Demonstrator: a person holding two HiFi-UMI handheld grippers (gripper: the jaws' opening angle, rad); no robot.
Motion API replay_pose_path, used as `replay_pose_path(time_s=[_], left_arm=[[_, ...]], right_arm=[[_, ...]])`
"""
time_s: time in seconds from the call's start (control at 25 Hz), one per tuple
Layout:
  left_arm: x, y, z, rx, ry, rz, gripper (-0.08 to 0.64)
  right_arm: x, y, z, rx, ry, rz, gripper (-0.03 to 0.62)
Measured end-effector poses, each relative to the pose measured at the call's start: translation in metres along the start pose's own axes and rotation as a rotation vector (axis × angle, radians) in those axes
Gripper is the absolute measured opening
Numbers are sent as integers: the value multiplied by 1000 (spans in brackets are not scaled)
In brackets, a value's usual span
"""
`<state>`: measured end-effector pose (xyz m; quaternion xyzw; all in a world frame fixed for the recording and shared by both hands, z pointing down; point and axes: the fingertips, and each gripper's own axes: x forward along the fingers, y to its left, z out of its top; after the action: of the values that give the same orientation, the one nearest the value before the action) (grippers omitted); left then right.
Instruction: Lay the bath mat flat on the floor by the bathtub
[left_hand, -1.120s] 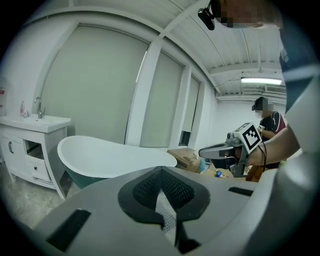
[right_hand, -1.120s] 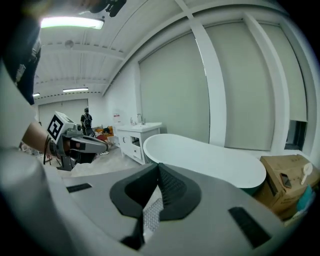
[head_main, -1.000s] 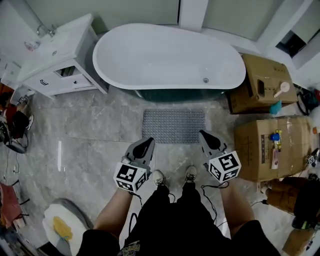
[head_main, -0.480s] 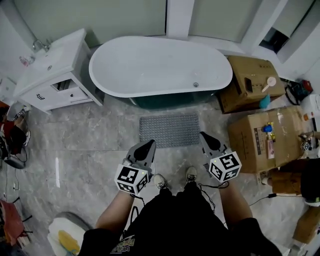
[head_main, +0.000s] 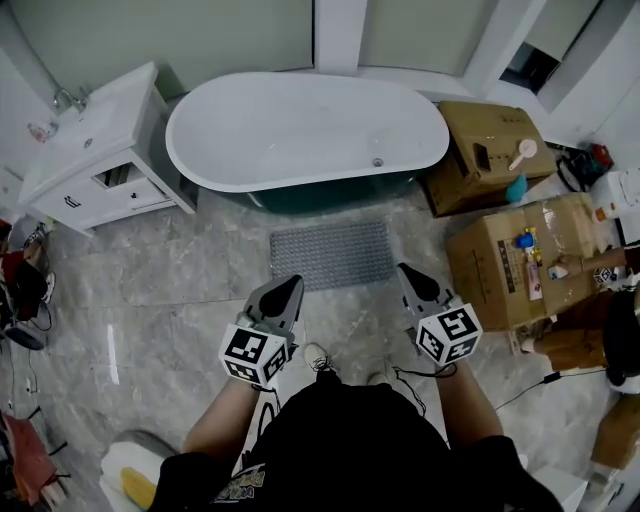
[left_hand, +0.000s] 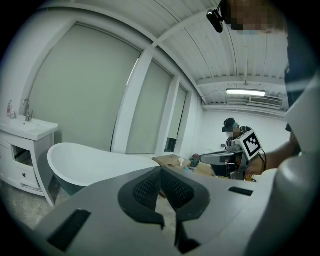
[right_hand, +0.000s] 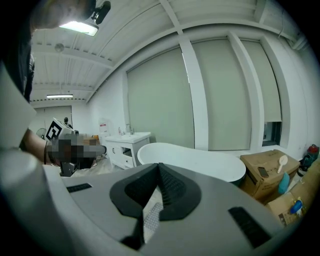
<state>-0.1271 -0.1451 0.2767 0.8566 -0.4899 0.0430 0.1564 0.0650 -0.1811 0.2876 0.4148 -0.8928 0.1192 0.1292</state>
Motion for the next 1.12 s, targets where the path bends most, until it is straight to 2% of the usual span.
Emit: replay_pose_path(time_s=[0.16, 0.28, 0.56, 0.76, 1.12], left_arm=[[-2, -20, -7, -7, -6, 3, 15], [-7, -51, -12, 1, -6, 12, 15], [-31, -164, -32, 7, -9, 18, 15], [-60, -225, -47, 10, -17, 49, 15], [-105, -277, -77, 0, -1, 145, 15]], right_arm=[[-24, -2, 0, -13, -18, 0, 15], [-50, -2, -4, -23, -37, 14, 17], [-135, -5, -29, -7, -70, 66, 16], [-197, -1, -46, -6, -87, 95, 16], [-256, 9, -81, 29, -79, 150, 16]])
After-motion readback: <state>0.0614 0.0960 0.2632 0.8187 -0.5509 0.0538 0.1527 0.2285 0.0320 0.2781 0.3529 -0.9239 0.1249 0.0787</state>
